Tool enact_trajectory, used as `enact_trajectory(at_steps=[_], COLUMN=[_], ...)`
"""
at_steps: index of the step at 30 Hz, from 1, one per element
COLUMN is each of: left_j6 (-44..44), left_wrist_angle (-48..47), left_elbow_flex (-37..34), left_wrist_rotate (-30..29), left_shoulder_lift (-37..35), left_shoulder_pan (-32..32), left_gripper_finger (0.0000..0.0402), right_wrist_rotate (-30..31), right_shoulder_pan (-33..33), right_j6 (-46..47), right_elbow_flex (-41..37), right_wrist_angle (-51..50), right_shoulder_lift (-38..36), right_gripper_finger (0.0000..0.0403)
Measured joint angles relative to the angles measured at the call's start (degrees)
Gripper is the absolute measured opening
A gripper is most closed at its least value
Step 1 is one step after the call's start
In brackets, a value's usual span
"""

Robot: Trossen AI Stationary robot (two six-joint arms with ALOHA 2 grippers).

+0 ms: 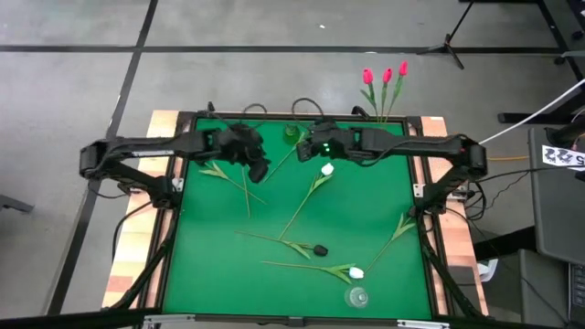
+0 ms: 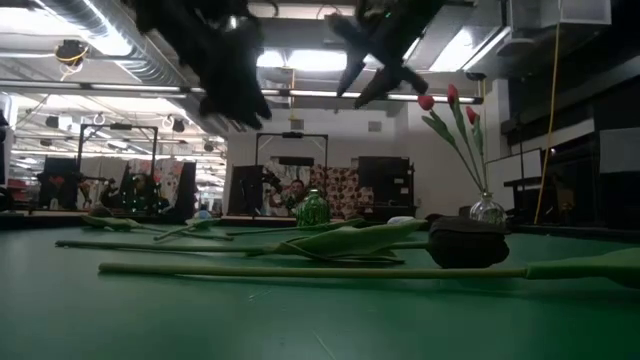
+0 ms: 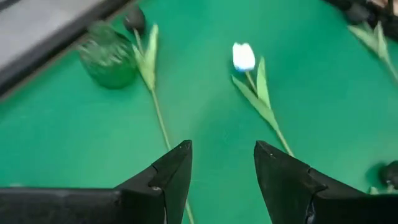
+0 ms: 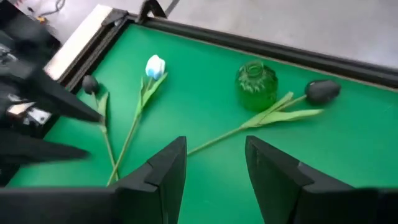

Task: Sort flowers into vase by color
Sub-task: Put the black tulip into the green vase

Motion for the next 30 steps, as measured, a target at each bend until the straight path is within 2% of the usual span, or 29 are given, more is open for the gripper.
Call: enact_trajectory(at_steps=[5,11,19,30], left_j6=[4.03,6.37,8.37,7.67], left_wrist_angle=[3.99,13.35,21.5,23.32], left_elbow_flex=[-2.24,-2.22,-2.18,-2.18], left_wrist_rotate=[0.12,1.34,1.13,0.93], left_shoulder_lift=[8.09,16.66,23.43,28.03], left_shoulder_pan=[0.08,0.18,3.36,7.47], left_gripper_finger=[0.0169,0.0169,0.0169,0.0169], right_wrist_rotate=[0.87,0.4,-0.66,-2.41], right_shoulder_pan=[0.04,0.03,0.04,0.02], right_j6=[-0.01,-0.02,-0.02,-1.16], right_elbow_flex=[0.0,0.0,0.0,-0.02], right_wrist_angle=[-3.07,-5.84,-7.54,-8.39], right_shoulder_lift=[-2.46,-2.57,-2.59,-2.59], right_gripper_finger=[0.0165,0.0165,0.0165,0.0165])
